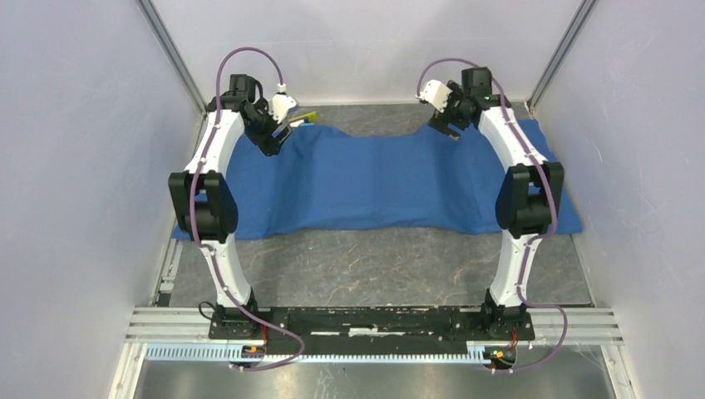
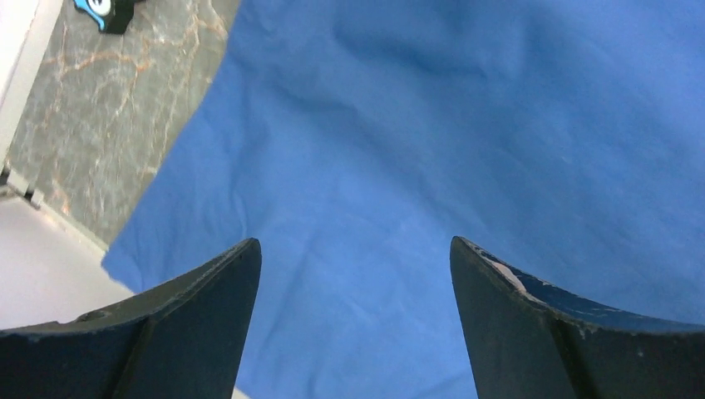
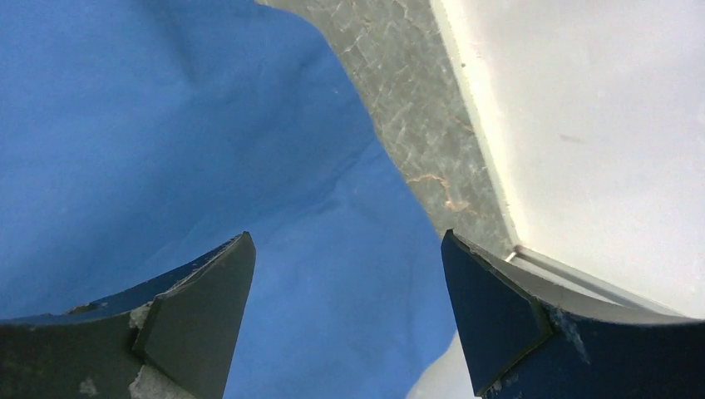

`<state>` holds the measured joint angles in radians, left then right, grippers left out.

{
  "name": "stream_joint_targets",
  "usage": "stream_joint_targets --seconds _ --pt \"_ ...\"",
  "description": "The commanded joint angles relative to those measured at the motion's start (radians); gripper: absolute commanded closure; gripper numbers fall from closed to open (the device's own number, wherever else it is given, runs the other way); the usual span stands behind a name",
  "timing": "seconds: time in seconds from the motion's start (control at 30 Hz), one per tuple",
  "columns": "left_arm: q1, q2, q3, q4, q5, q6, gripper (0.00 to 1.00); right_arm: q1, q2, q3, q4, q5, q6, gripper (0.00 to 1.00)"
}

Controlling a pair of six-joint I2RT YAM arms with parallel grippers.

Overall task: Open and lay out the surgical kit
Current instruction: Open the surgical kit at the center of the board.

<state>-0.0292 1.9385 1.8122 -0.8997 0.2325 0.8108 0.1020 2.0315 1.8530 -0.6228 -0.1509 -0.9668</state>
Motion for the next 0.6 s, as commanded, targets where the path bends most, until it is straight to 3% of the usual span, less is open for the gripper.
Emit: stream_joint_targets --seconds 0.0,0.13,0.57 --pt "0.028 0.181 0.218 -0.105 0.12 0.088 0.12 -0.004 0.073 0.042 -0.036 0.046 0.067 0.1" --pt "0.028 0.271 0.288 -0.078 0.135 0.162 0.12 -0.004 0.079 -0.049 0.057 0.101 0.073 0.1" --pt "0.028 0.473 0.478 -0.07 0.112 0.366 0.12 -0.01 0.2 -0.032 0.102 0.131 0.065 0.08"
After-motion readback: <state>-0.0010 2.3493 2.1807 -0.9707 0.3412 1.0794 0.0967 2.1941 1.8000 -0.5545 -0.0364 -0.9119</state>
